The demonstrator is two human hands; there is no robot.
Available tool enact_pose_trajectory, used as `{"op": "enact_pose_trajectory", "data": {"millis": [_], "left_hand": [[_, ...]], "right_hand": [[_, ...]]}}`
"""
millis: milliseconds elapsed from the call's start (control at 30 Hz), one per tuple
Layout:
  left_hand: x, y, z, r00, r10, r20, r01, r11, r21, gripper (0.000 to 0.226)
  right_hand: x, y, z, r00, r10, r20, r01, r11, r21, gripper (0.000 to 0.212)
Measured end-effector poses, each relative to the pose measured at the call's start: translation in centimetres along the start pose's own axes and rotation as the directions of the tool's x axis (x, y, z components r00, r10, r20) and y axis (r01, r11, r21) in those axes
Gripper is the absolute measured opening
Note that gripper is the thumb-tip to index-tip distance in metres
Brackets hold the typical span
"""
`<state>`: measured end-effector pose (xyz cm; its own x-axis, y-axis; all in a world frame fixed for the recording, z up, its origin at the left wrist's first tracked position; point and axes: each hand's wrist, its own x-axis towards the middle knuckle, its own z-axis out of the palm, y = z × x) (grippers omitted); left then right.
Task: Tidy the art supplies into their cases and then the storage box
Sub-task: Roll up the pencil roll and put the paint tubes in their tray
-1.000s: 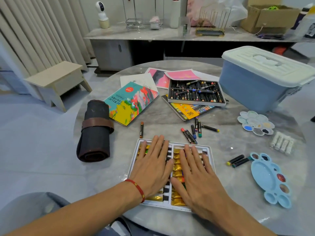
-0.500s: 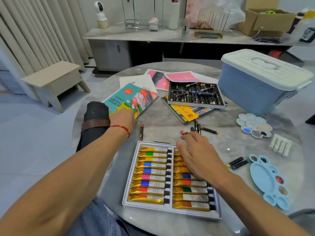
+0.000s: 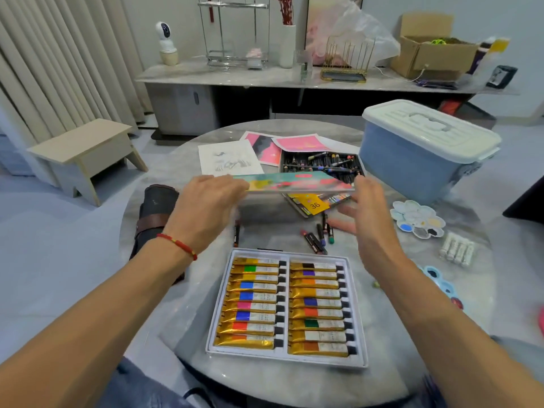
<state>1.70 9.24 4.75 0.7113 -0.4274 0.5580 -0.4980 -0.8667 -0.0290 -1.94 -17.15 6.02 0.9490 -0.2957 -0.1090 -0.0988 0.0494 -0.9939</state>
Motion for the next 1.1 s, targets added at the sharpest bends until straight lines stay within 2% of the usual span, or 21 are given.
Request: {"op": "enact_pose_trajectory", "data": {"millis": [67,100,167,233,300,367,400,433,467,500,567,633,700,767,867,933,1000,1100], "left_hand": [[-1.5,0.8,0.3,0.993,0.118,-0.022,-0.119,0.99,-0.079,0.033],[-2.0,1.1,0.7,0.986,0.165,-0.032,-0.167,0.979,-0.114,0.034],[-3.0,1.5,1.2,0.981,0.192,-0.033,-0.195,0.959,-0.206,0.028],[-3.6,2.0,1.3,0.999,0.051,0.011,-0.042,0.909,-0.415,0.035],[-3.4,2.6,1.1,0.974,-0.174,0.148,0.228,0.783,-0.579,0.046],[-2.9,3.4,1.2,0.896,-0.334,0.291,0.443,0.644,-0.624,0.053],[-2.6,4.2,1.0,0.836,-0.402,0.373,0.542,0.499,-0.676,0.052],[-2.3,4.6,1.5,0.767,-0.463,0.443,0.607,0.302,-0.735,0.057],[-2.3,5.0,1.6,0.685,-0.517,0.514,0.664,0.151,-0.733,0.065],[-2.3,5.1,1.9,0.617,-0.561,0.552,0.689,0.046,-0.723,0.071],[-2.6,4.6,2.5,0.556,-0.593,0.583,0.73,0.014,-0.683,0.074],[-2.6,4.9,2.5,0.546,-0.566,0.618,0.728,-0.045,-0.684,0.05],[-2.5,5.5,2.3,0.583,-0.543,0.604,0.672,-0.095,-0.735,0.035],[-2.2,6.1,1.8,0.583,-0.519,0.625,0.622,-0.21,-0.754,0.039],[-2.0,5.7,1.8,0.496,-0.529,0.688,0.634,-0.321,-0.704,0.039],[-2.1,5.3,2.0,0.456,-0.543,0.705,0.658,-0.328,-0.678,0.035],[-2.1,5.4,2.2,0.447,-0.565,0.694,0.665,-0.308,-0.68,0.03],[-2.1,5.3,2.3,0.415,-0.576,0.704,0.675,-0.324,-0.663,0.02]], "right_hand": [[0.3,-0.3,-1.3,0.98,0.196,0.024,-0.191,0.906,0.378,0.032],[0.2,-0.2,-1.7,0.967,0.247,0.069,-0.25,0.848,0.467,0.024],[0.0,0.9,-2.2,0.953,0.285,0.101,-0.299,0.835,0.463,0.022],[-0.5,1.8,-2.1,0.96,0.276,0.05,-0.273,0.883,0.382,0.021],[-0.7,2.4,-2.2,0.964,0.261,0.045,-0.26,0.901,0.348,0.021],[-1.1,3.0,-2.2,0.964,0.256,0.069,-0.263,0.894,0.363,0.025],[-1.3,3.3,-2.1,0.962,0.259,0.088,-0.272,0.883,0.383,0.027],[-1.5,3.5,-2.2,0.961,0.261,0.09,-0.275,0.871,0.407,0.027],[-1.7,3.6,-2.1,0.961,0.261,0.086,-0.272,0.857,0.437,0.026],[-1.8,3.7,-2.2,0.962,0.261,0.079,-0.266,0.842,0.47,0.025],[-1.7,3.7,-2.4,0.961,0.268,0.072,-0.263,0.795,0.546,0.026],[-1.5,3.7,-2.5,0.962,0.262,0.073,-0.256,0.779,0.573,0.027],[-1.6,3.9,-2.3,0.97,0.237,0.044,-0.23,0.851,0.473,0.026],[-1.8,4.4,-1.9,0.983,0.181,-0.015,-0.167,0.935,0.314,0.026],[-1.9,5.4,-1.7,0.994,0.048,-0.096,-0.047,0.999,0.013,0.024],[-2.1,5.4,-1.9,0.989,-0.036,-0.144,0.007,0.98,-0.197,0.039],[-2.5,5.1,-1.9,0.977,-0.09,-0.191,0.023,0.945,-0.327,0.058],[-2.6,4.7,-2.0,0.959,-0.147,-0.242,0.02,0.888,-0.459,0.067]]}}
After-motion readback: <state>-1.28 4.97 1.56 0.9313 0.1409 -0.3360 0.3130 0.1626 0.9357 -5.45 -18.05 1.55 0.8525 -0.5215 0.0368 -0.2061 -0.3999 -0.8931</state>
